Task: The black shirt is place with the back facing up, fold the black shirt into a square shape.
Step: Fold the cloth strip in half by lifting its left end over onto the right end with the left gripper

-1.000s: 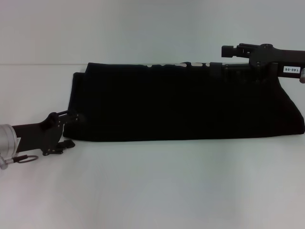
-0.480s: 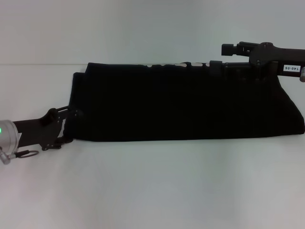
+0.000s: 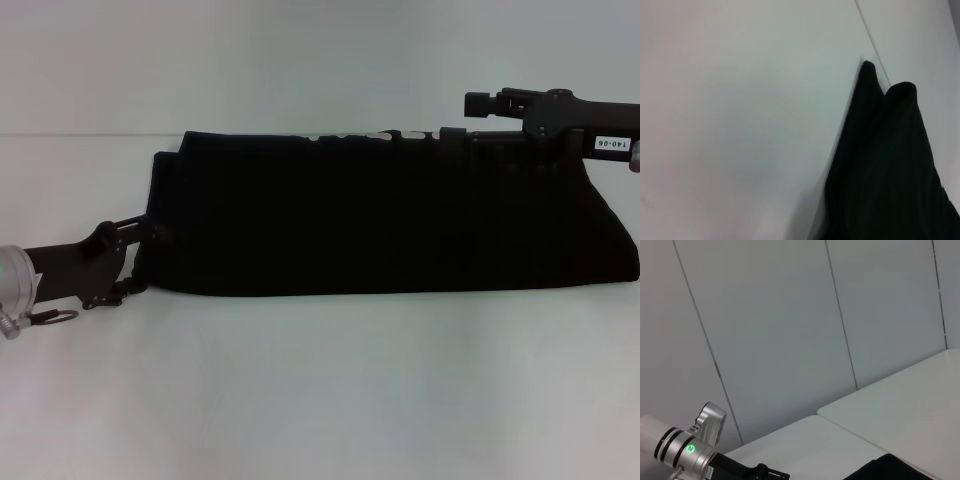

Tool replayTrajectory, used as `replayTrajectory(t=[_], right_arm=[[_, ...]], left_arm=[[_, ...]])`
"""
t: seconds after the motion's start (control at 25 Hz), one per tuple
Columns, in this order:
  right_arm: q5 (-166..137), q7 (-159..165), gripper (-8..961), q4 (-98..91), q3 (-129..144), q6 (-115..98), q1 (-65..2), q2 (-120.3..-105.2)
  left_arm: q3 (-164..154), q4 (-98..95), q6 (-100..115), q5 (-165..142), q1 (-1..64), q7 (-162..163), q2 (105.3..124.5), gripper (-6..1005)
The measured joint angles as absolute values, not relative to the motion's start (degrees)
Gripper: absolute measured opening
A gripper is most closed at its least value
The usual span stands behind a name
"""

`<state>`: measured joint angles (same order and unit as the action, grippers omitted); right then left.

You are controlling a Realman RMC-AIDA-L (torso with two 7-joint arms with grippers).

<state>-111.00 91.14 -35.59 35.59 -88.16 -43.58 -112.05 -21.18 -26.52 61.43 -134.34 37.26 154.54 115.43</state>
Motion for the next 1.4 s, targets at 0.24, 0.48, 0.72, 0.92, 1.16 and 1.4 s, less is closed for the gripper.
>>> replayTrajectory(t=[0.24, 0.48, 0.72, 0.92, 1.16, 1.4], right_arm=[[-111.0, 91.09, 911, -35.59, 35.59, -88.16, -43.52, -112.05], [-111.01, 91.02, 911, -35.59, 35.59, -88.15, -43.5, -112.05], [-111.01, 91.28, 911, -36.23, 35.59, -88.16, -43.5, -112.05], [-110.94, 91.28, 912, -36.34, 35.59, -88.66, -43.5, -112.05], [-110.88, 91.2, 912, -36.38, 35.59, -88.69, -43.67, -112.05], [-110.83, 91.17, 911, -36.39, 35.6, -88.69, -43.68, -112.05]], left_arm=[[-21.2, -26.54, 61.67, -134.39, 37.3, 154.47, 115.4, 856], [-21.64, -26.54, 61.95, -134.48, 37.52, 153.7, 115.33, 853], [-22.51, -26.53, 62.12, -134.31, 37.49, 151.27, 115.31, 850], [-22.51, -26.48, 62.29, -134.38, 37.22, 150.27, 115.46, 707], [-22.62, -26.45, 61.87, -134.65, 37.12, 150.08, 115.49, 495], [-22.67, -26.45, 61.47, -134.92, 37.09, 149.55, 115.49, 225]])
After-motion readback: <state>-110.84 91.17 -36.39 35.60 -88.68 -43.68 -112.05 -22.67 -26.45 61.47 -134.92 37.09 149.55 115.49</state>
